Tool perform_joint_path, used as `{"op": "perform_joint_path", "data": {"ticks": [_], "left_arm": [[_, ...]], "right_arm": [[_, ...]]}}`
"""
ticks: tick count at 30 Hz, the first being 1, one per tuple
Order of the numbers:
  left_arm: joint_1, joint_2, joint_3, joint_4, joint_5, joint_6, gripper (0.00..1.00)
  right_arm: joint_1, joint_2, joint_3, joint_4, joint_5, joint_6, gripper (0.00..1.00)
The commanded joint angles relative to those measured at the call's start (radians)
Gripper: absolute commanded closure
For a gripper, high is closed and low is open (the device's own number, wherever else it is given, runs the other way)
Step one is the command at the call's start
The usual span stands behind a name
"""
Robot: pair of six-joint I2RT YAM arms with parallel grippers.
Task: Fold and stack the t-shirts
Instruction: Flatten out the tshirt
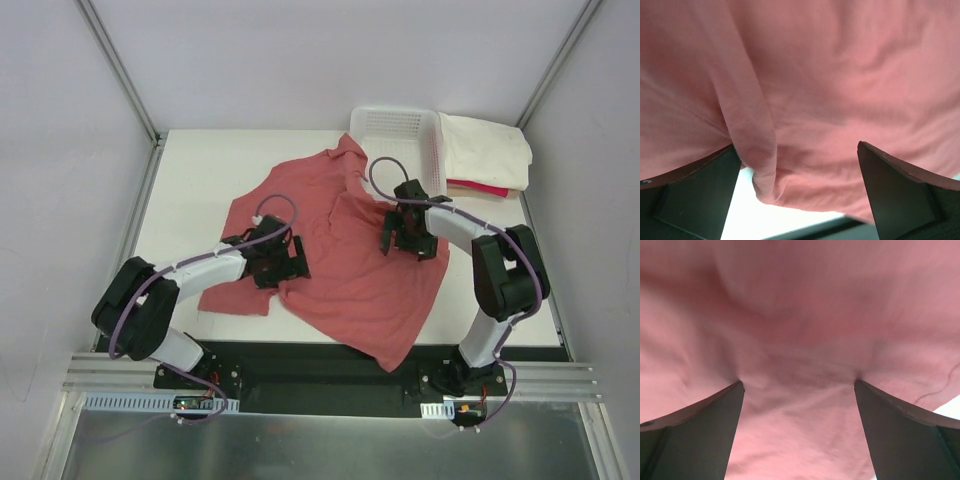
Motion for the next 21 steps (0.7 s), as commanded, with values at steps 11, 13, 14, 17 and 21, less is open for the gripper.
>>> {"op": "perform_joint_path", "data": {"ticks": [11,13,14,17,21], "left_arm": [[-0.239,-0.244,0.053,-0.090,-0.092,-0.057,0.01],[-0.224,-0.304,0.031,-0.095,-0.172,-0.023,0.01],[-0.210,-0.317,0.024,-0.093,-0.181,-0.014,0.01],[-0.106,-0.331,0.003,-0.092,-0.172,0.000,0.01],[-0.006,-0.231,0.012,-0.086,-0.160,0.019,0.01]], "right_arm": [[0.077,-0.347,-0.166,-0.070,0.034,-0.067,0.03],[0.181,-0.413,-0.225,-0.083,0.020,-0.014,0.03],[0.221,-0.427,-0.266,-0.085,-0.010,-0.001,0.03],[0.373,-0.456,-0.313,-0.096,-0.040,0.086,0.03],[0.480,-0.432,-0.378,-0.064,-0.075,0.181,0.03]]}}
